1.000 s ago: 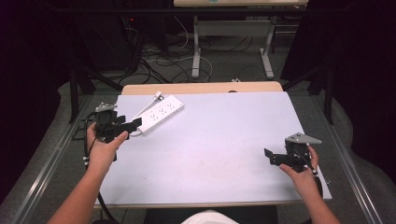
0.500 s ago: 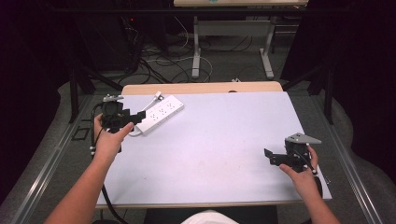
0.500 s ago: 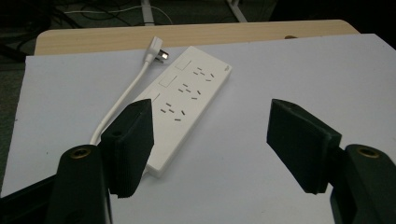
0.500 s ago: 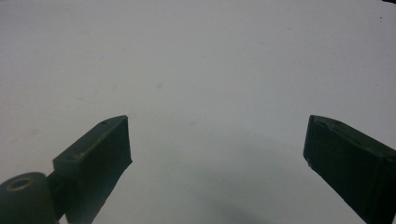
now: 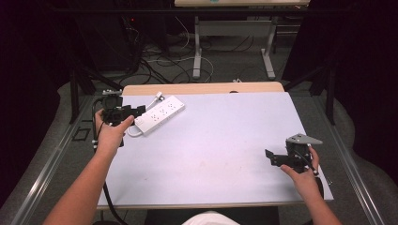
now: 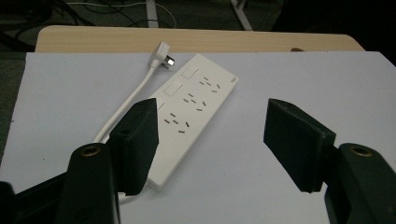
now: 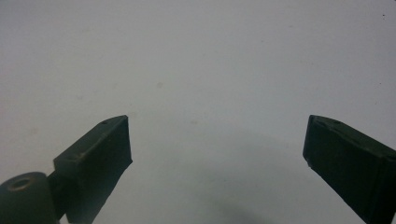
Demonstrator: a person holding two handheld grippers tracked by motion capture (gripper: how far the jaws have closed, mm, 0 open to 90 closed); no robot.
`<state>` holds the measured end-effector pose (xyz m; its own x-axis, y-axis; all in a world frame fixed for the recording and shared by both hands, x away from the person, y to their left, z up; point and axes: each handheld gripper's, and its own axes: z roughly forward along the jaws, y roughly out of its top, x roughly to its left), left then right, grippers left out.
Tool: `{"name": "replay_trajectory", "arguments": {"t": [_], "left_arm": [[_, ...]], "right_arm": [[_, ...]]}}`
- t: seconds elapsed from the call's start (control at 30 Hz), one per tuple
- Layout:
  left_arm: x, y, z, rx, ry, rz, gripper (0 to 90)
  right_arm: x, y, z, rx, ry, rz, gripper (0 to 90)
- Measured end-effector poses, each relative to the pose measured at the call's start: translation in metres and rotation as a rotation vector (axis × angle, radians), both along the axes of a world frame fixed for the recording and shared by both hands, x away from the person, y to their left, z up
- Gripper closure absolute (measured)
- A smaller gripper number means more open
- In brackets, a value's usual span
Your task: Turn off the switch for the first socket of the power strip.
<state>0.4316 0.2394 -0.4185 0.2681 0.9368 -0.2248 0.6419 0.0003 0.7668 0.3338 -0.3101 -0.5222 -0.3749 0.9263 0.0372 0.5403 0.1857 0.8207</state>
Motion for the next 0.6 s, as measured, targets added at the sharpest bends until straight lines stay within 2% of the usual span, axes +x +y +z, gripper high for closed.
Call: {"name": "replay_trajectory", "arguments": {"t": [0.07, 0.23, 0.27, 0.3, 0.6], "left_arm": [[0.003, -0.001, -0.001, -0.011, 0.000, 0.012, 36.6], [0.012, -0.001, -0.005, 0.000, 0.010, 0.022, 38.5], [0.013, -0.001, -0.005, 0.006, 0.026, 0.012, 39.7], [0.015, -0.001, -0.007, 0.004, 0.019, 0.018, 40.4], [0.030, -0.007, -0.016, 0.016, 0.040, 0.047, 44.0]], "right_arm": [[0.000, 0.000, 0.000, -0.003, -0.001, 0.004, 7.1], [0.001, 0.000, -0.001, -0.003, -0.002, 0.002, 7.1], [0.001, 0.000, -0.001, -0.004, -0.002, 0.002, 7.1], [0.001, 0.000, -0.001, -0.003, -0.001, 0.002, 7.1], [0.001, 0.000, -0.002, 0.004, 0.004, 0.003, 7.1]]}}
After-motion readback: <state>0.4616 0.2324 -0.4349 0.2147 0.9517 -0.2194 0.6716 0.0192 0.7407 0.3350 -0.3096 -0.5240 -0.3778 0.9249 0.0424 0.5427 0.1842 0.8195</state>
